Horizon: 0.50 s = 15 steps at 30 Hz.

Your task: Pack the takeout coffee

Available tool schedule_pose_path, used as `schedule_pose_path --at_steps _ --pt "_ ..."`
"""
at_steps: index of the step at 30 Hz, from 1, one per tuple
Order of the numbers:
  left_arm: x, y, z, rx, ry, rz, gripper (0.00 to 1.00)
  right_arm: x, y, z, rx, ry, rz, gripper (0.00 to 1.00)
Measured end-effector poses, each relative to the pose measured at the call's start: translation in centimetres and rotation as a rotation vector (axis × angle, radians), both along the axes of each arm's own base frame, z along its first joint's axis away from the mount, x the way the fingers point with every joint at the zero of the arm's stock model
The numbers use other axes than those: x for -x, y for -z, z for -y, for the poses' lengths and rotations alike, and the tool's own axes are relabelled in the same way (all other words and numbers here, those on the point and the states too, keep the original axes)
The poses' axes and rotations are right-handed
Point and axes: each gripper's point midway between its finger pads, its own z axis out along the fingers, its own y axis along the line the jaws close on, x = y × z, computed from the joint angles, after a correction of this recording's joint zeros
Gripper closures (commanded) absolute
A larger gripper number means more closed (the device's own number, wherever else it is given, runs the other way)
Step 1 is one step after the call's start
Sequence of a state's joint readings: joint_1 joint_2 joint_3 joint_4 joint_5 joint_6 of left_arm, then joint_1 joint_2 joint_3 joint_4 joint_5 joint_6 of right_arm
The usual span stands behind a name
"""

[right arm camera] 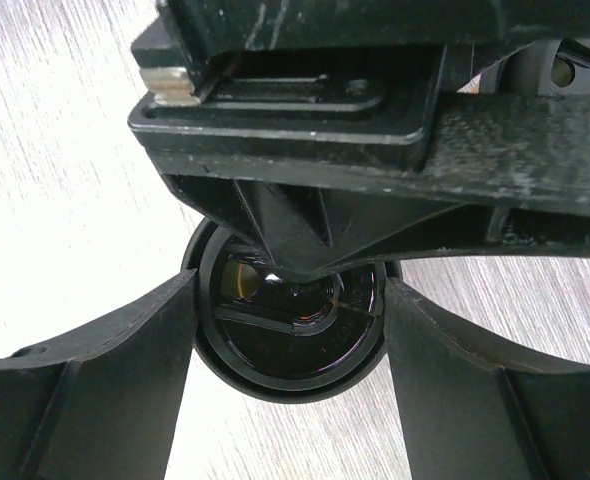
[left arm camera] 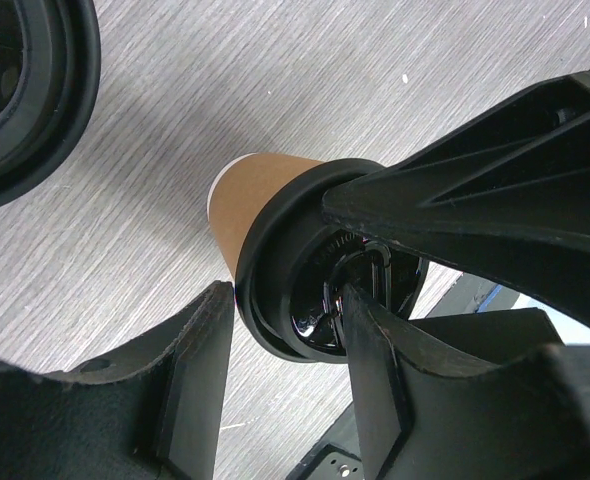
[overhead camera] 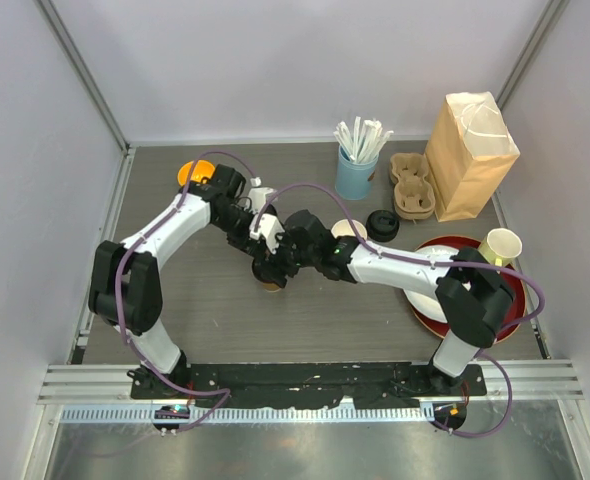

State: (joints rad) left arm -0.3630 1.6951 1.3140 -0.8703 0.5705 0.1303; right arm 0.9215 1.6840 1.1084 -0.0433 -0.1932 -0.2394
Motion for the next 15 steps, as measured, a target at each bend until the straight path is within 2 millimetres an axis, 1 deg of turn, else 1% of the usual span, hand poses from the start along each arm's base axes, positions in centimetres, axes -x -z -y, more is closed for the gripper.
schedule_pose_path --at_steps 4,8,12,15 --pt "-0.06 -0.04 -0.09 0.004 -0.004 -0.002 0.49 -0.17 0.12 0.02 0.006 0.020 0.018 0.21" --pt "-0.06 -0.06 -0.09 0.006 -0.004 -0.003 0.50 -0.12 0.10 -0.09 0.014 0.032 0.033 0.26" --pt "-0.11 -0.06 -0.10 0.006 -0.004 -0.001 0.50 -0.15 0.27 -0.26 0.024 0.040 0.043 0.23" --pt "-0.27 -0.06 -0.26 0.007 -0.010 0.001 0.50 -0.37 0.38 -0.41 0.025 0.054 0.053 0.24"
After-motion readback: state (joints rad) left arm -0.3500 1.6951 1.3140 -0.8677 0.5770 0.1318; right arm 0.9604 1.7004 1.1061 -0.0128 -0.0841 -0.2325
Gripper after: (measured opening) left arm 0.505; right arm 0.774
